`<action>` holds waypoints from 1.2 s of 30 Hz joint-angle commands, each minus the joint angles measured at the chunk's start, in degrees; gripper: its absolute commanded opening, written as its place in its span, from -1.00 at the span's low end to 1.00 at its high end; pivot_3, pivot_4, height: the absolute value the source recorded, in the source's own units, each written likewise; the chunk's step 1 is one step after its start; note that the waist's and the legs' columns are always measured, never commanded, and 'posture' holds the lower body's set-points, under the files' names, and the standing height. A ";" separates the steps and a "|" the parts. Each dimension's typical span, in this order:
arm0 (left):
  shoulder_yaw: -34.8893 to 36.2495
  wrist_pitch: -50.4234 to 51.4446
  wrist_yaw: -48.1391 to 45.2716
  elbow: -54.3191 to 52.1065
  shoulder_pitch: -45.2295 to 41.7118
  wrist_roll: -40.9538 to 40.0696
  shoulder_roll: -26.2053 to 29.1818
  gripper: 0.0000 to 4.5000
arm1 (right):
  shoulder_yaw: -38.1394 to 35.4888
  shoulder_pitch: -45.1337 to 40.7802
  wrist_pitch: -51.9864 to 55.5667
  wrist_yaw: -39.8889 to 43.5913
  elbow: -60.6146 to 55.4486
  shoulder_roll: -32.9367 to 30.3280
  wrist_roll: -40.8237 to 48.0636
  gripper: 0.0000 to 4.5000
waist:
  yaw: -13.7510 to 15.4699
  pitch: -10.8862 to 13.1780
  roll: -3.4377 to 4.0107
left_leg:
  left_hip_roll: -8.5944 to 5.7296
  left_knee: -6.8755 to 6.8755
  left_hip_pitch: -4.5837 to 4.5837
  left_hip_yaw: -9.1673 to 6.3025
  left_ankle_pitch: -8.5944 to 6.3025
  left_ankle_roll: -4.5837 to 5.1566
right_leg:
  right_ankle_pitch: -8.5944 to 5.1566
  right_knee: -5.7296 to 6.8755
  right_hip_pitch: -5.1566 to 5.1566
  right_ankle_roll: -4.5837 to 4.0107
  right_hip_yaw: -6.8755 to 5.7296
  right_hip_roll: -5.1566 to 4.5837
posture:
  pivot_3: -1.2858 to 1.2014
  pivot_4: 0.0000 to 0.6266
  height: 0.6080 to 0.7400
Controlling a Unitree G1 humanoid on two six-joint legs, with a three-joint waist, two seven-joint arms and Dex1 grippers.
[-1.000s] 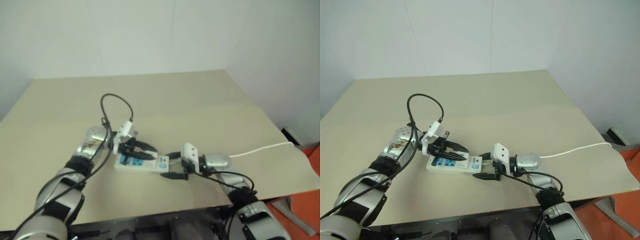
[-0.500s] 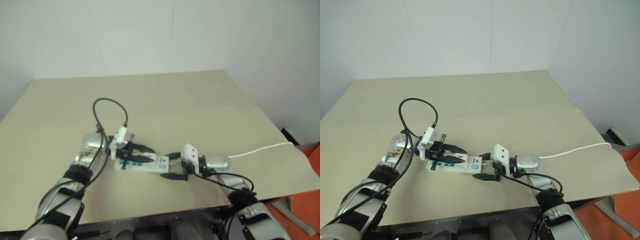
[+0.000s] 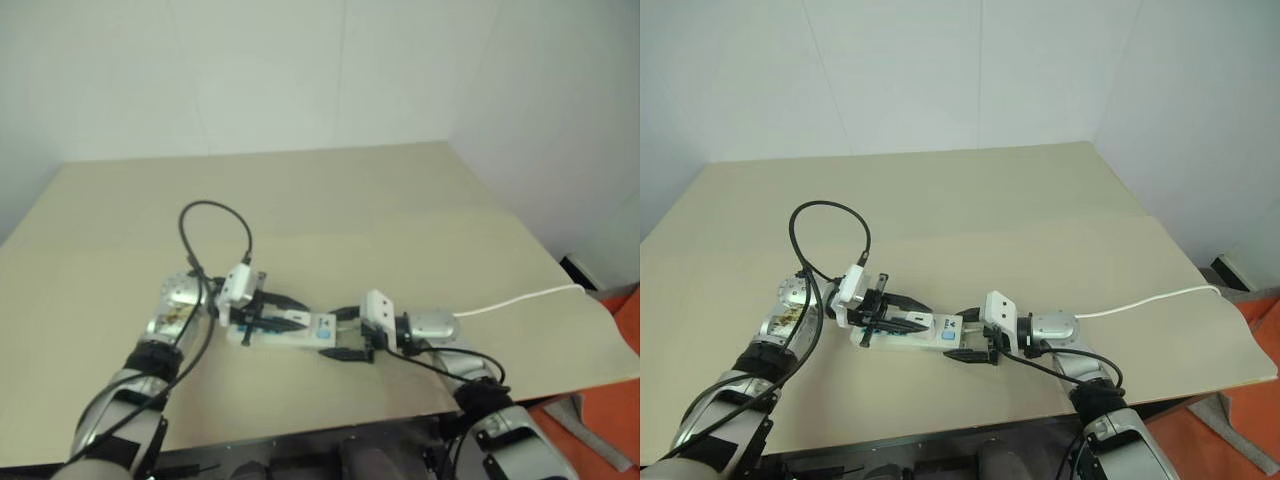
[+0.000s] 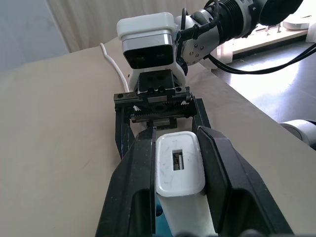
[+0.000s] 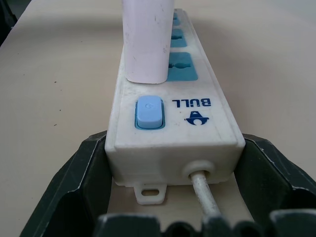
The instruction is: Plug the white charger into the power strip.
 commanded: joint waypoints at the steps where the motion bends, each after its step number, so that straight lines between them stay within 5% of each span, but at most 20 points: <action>1: -1.05 -0.15 -0.44 2.80 1.95 5.23 0.05 -0.57 | 2.53 1.72 -0.05 -1.49 2.71 -0.30 -4.15 0.52 | 0.00 -0.01 -0.01 | -0.01 0.00 0.00 0.00 0.00 0.00 | 0.00 -0.02 0.00 0.00 0.02 0.00 | 0.03 -0.52 1.00; 13: 1.18 -0.09 0.05 1.73 3.01 6.42 -1.07 -0.57 | 2.79 1.47 -1.15 -1.75 3.67 -0.19 -4.55 0.52 | 0.02 -0.02 -0.02 | -0.03 0.00 0.00 0.04 0.00 0.00 | 0.01 -0.04 0.03 0.01 0.24 0.01 | 0.03 -0.52 1.00; 24: 4.64 1.84 -0.09 0.46 2.34 5.86 -1.50 0.99 | 3.15 0.84 -2.17 -1.96 5.38 0.02 -4.91 0.52 | -0.32 0.02 -0.21 | -0.03 -0.05 -0.04 0.21 0.00 -0.01 | 0.02 -0.07 -0.13 0.04 0.74 0.18 | 0.03 -0.52 1.00; 31: 5.74 3.90 -0.48 -1.36 1.89 4.81 -0.06 0.99 | 3.20 0.58 -2.44 -2.15 5.71 0.00 -4.88 0.52 | -0.46 0.05 -0.26 | -0.03 -0.05 -0.04 0.30 0.00 -0.01 | 0.03 -0.07 -0.30 0.04 1.00 0.26 | 0.03 -0.52 1.00; 36: 11.45 20.23 -0.49 -9.87 0.35 -7.76 2.93 0.99 | 3.31 0.23 -3.80 -1.48 5.85 -0.37 -4.58 0.52 | -0.58 0.15 -0.43 | 0.01 -0.05 -0.30 0.31 0.00 0.00 | 0.18 -0.05 -0.72 0.30 1.04 0.34 | 0.03 -0.52 1.00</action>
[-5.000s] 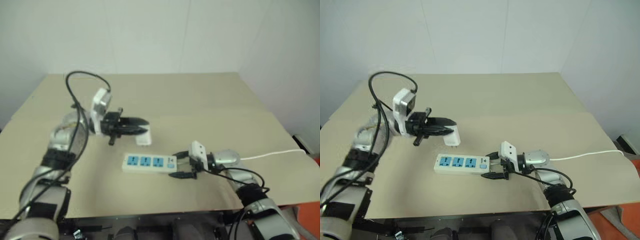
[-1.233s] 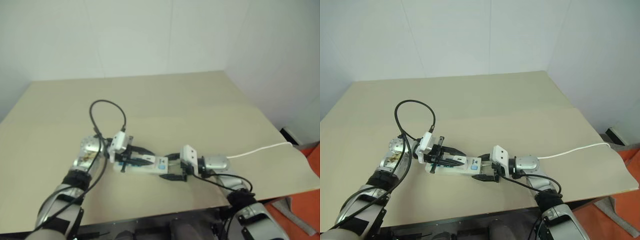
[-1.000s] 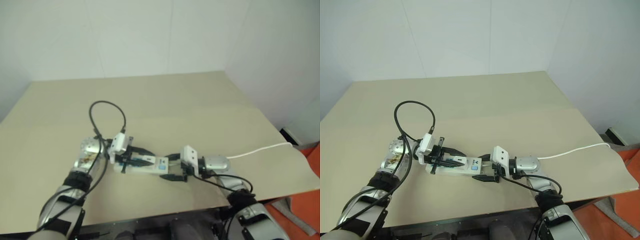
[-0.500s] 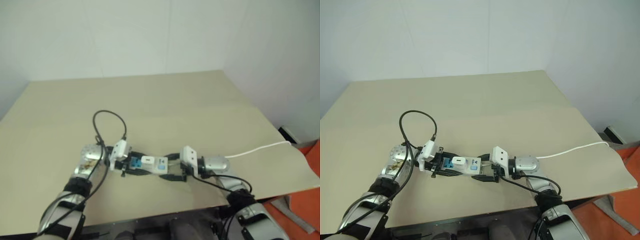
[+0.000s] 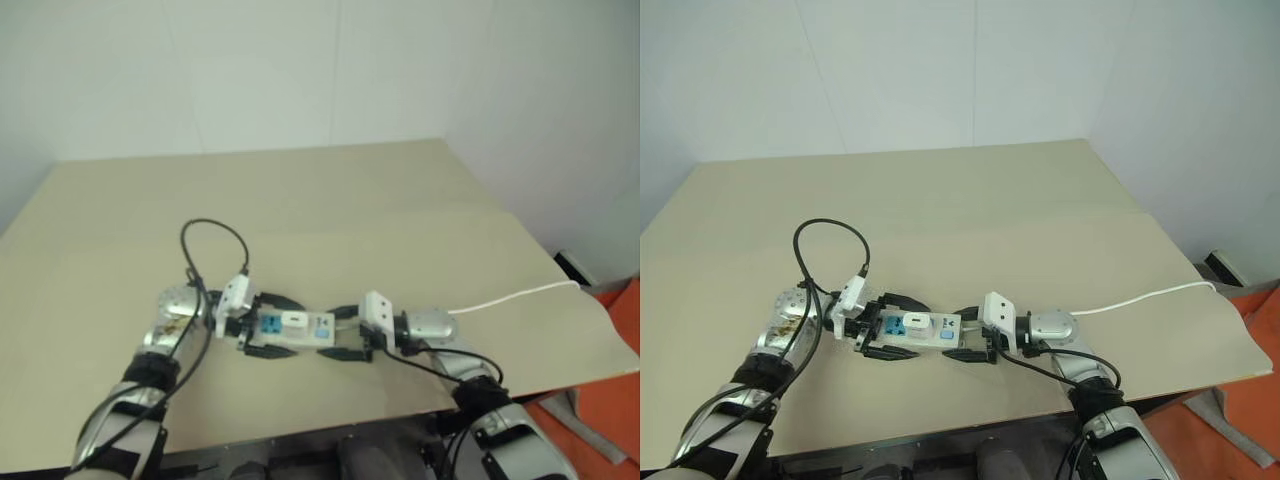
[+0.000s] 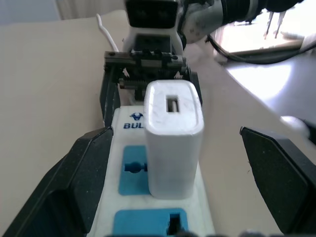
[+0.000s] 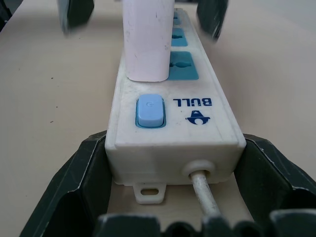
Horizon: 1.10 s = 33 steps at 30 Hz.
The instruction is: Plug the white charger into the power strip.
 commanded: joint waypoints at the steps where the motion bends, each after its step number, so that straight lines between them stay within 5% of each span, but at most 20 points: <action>1: 6.24 8.16 -0.17 -6.54 -2.79 -7.98 2.57 0.99 | 2.01 0.94 1.97 0.72 4.05 -0.78 -3.27 0.52 | -0.02 0.00 0.00 | -0.01 0.00 -0.12 0.00 0.00 0.00 | 0.18 0.00 -0.10 0.30 -0.01 0.00 | 0.03 -0.52 1.00; 5: 7.90 5.54 -0.17 -8.01 -1.66 -4.76 6.58 1.00 | 1.10 0.98 3.46 3.85 3.10 -1.86 -0.97 0.99 | 0.15 0.02 0.00 | -0.02 0.00 -0.34 -0.01 0.00 0.00 | 0.30 -0.07 -0.30 0.38 -0.03 0.02 | 0.03 -0.52 1.00; 11: 13.31 5.26 3.53 -9.12 2.29 -3.41 10.73 1.00 | -2.39 2.63 4.60 4.40 -2.31 -5.61 1.22 0.99 | 0.95 0.04 -0.02 | -0.13 0.00 -0.89 -0.01 -0.01 -0.01 | 0.30 -0.56 -0.50 0.34 -0.17 -0.42 | 0.03 -0.52 1.00; 21: 24.38 7.86 9.88 -21.75 21.08 -4.76 19.13 1.00 | -19.36 16.06 18.21 1.77 -26.97 -24.89 11.17 0.99 | 5.48 0.44 0.42 | -0.65 0.07 -3.06 -0.03 -0.05 -0.08 | 0.69 -0.93 -2.26 0.05 -0.76 -1.68 | 0.03 -0.52 1.00; 33: 27.99 13.01 15.50 -27.47 26.49 -6.48 19.42 1.00 | -30.50 28.08 25.45 -0.15 -39.62 -31.49 16.88 0.99 | 6.59 0.53 0.44 | -0.91 0.35 -3.16 0.16 0.00 -0.01 | 0.58 -0.99 -1.92 0.38 -1.77 -2.20 | 0.03 -0.52 1.00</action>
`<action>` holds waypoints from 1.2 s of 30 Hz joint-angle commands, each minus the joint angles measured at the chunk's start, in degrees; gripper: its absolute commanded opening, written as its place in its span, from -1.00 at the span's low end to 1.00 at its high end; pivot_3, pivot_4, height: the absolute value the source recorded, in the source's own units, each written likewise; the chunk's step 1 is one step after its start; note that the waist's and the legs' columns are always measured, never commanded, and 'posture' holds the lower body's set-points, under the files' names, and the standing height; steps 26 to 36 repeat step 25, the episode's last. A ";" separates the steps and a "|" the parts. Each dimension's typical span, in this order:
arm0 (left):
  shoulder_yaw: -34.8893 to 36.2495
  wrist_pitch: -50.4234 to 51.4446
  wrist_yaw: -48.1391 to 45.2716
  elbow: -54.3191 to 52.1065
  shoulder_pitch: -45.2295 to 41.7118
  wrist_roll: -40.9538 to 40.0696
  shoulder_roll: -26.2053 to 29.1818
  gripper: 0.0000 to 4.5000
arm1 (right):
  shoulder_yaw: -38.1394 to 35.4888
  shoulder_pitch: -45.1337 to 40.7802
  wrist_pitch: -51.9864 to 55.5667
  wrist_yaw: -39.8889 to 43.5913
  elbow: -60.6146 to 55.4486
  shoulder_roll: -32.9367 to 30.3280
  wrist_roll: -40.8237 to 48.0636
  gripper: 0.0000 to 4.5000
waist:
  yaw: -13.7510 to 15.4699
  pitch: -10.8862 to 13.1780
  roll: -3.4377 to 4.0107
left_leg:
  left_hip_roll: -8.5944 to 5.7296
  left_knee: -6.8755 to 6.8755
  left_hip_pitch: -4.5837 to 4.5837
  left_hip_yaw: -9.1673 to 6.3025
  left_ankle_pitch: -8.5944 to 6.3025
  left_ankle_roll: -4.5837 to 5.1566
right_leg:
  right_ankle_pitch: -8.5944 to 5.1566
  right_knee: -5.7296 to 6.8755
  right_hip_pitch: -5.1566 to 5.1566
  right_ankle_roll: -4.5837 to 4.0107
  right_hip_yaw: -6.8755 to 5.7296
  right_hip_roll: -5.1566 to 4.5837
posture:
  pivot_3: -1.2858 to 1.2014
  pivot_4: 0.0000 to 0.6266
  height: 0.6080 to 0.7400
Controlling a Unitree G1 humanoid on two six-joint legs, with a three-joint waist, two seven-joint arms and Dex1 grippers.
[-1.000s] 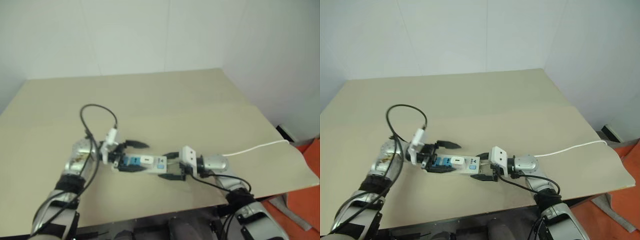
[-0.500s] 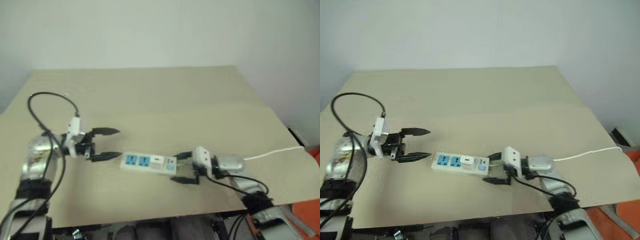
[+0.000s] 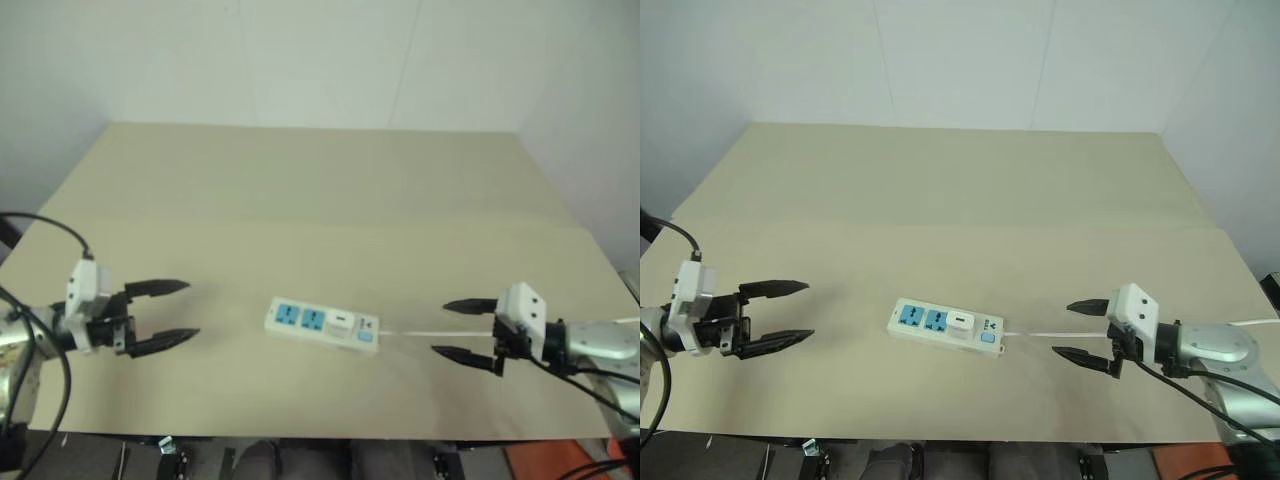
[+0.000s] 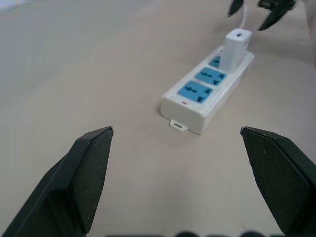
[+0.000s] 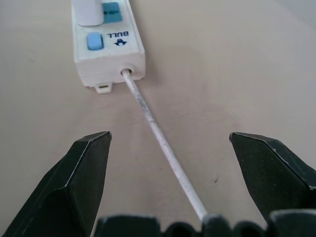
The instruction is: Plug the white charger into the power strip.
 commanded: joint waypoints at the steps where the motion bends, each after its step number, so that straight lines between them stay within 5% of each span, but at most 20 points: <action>1: 0.19 -1.91 2.58 -1.55 -0.87 1.10 -1.29 1.00 | -2.78 2.05 1.88 -0.89 -4.41 -0.86 2.12 0.99 | 0.00 0.00 0.00 | -0.01 0.04 0.02 0.00 0.00 0.00 | -0.02 0.00 0.05 0.07 -0.01 0.00 | 0.03 -0.52 1.00; 36: -2.34 -5.99 6.35 -0.55 -4.62 3.74 -5.53 1.00 | -4.25 4.68 4.14 -5.47 -9.65 -1.59 0.67 0.99 | -0.08 0.02 -0.04 | -0.08 0.37 0.45 -0.03 0.01 0.01 | 0.11 0.06 0.69 0.01 -0.04 -0.05 | 0.03 -0.52 1.00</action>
